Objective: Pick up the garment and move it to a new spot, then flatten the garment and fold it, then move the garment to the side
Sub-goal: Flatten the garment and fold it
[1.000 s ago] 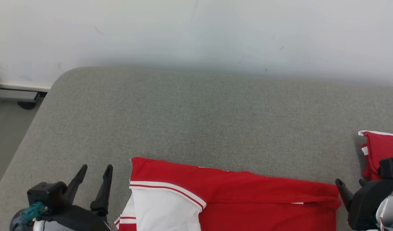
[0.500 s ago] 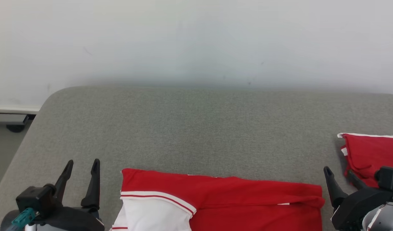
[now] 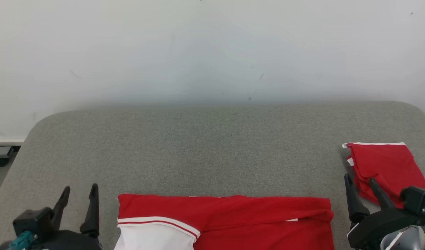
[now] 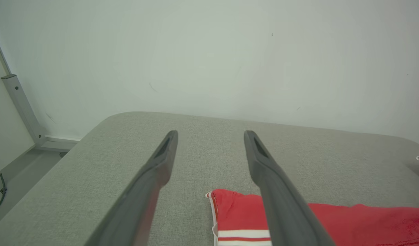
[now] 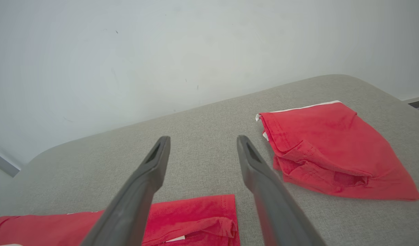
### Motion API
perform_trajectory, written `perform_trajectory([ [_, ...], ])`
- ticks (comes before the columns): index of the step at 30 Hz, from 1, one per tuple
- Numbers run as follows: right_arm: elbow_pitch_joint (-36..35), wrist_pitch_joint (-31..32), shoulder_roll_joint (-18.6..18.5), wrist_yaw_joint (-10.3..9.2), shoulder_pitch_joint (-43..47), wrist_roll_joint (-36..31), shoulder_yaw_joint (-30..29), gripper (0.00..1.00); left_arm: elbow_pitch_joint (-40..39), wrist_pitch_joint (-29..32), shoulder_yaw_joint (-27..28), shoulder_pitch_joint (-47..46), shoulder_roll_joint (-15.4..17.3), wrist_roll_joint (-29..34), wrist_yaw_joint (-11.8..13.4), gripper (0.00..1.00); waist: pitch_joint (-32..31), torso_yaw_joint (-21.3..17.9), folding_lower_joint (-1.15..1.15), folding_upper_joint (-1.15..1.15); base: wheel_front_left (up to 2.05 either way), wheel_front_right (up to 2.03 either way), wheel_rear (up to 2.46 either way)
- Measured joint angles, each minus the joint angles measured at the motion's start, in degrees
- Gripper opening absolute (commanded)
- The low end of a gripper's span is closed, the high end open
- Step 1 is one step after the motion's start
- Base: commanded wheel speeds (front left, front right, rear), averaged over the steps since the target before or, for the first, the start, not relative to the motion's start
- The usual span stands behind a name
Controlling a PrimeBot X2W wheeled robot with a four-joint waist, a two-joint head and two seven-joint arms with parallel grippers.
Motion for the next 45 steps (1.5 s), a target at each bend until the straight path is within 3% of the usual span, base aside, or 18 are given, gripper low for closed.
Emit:
perform_trajectory([
  [10,3.3,-3.6,0.7,1.99,0.9,0.0,0.9,1.0,3.6,1.6,-1.0,1.6,-0.9,-0.4,0.0,1.0,-0.5,-1.3,0.0,0.0,0.0,0.0,0.0],
  [36,6.8,-8.0,0.7,3.07,1.0,-0.1,0.7,1.0,4.3,2.3,-2.0,1.4,-1.0,-0.3,-0.1,1.0,-0.1,-0.8,0.0,0.0,0.0,0.0,0.0],
  [40,7.1,-7.9,0.4,3.18,0.9,-0.1,0.6,1.0,4.3,2.3,-2.2,1.4,-1.0,-0.3,-0.1,1.0,0.1,-0.7,0.0,0.0,0.0,0.0,0.0],
  [45,9.5,-2.4,-0.5,3.48,0.6,0.4,1.1,1.0,4.0,2.5,-2.4,1.4,-1.0,-0.3,-0.1,1.0,0.4,-0.4,0.0,0.0,0.0,0.0,0.0],
])
